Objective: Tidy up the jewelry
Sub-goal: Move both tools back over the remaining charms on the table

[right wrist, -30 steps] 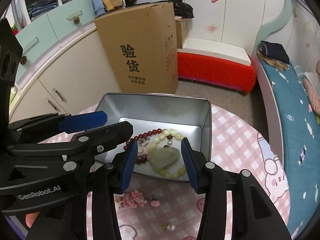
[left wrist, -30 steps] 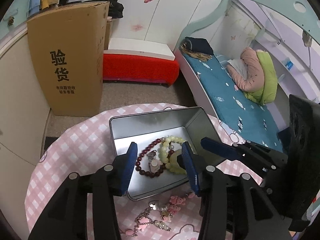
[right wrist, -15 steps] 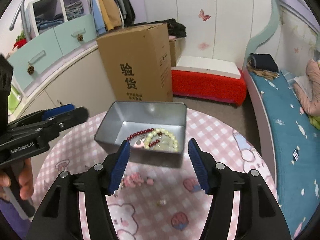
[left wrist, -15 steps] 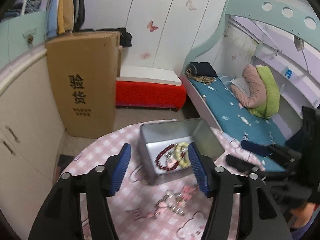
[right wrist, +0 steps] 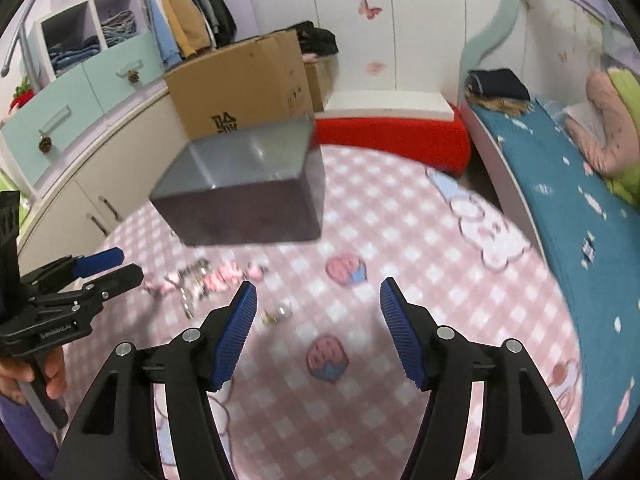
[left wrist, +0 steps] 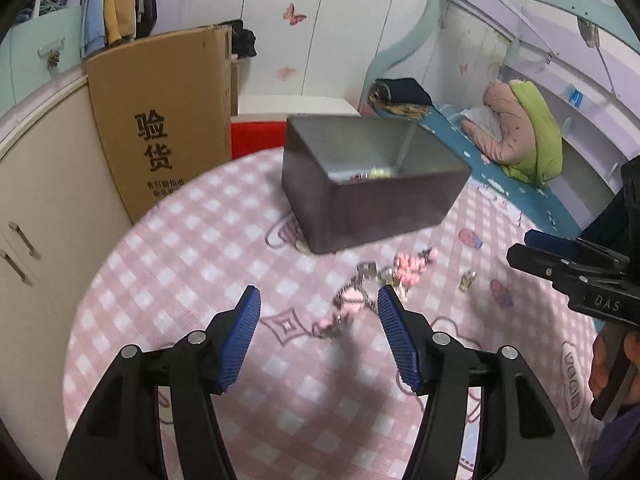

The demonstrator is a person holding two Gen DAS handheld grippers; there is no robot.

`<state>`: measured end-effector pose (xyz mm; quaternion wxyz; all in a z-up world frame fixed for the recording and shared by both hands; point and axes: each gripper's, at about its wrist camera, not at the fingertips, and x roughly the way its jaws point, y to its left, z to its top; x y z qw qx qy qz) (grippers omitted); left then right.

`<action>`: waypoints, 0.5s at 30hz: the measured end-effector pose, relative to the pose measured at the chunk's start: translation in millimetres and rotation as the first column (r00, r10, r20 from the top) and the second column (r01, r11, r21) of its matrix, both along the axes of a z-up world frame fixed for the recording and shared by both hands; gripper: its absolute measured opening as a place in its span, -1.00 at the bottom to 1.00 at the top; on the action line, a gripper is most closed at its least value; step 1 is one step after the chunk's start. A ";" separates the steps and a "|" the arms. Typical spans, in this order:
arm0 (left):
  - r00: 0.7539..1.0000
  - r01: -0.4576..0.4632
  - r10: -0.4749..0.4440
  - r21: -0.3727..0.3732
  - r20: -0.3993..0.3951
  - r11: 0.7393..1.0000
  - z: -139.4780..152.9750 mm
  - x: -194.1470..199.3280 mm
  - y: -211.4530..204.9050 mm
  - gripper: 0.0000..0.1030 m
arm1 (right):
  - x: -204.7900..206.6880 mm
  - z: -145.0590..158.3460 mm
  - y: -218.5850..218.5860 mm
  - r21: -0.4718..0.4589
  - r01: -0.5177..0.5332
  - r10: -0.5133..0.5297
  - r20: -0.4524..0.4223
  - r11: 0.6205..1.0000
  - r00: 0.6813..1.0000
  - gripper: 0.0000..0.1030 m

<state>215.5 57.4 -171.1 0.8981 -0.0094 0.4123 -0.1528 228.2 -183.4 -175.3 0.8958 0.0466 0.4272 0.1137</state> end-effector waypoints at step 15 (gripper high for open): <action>0.999 0.045 -0.044 0.129 -0.010 0.991 -20.6 2.4 -16.3 -0.79 | -5.2 -25.5 11.9 -0.033 -0.034 0.033 -0.018 0.999 0.999 0.22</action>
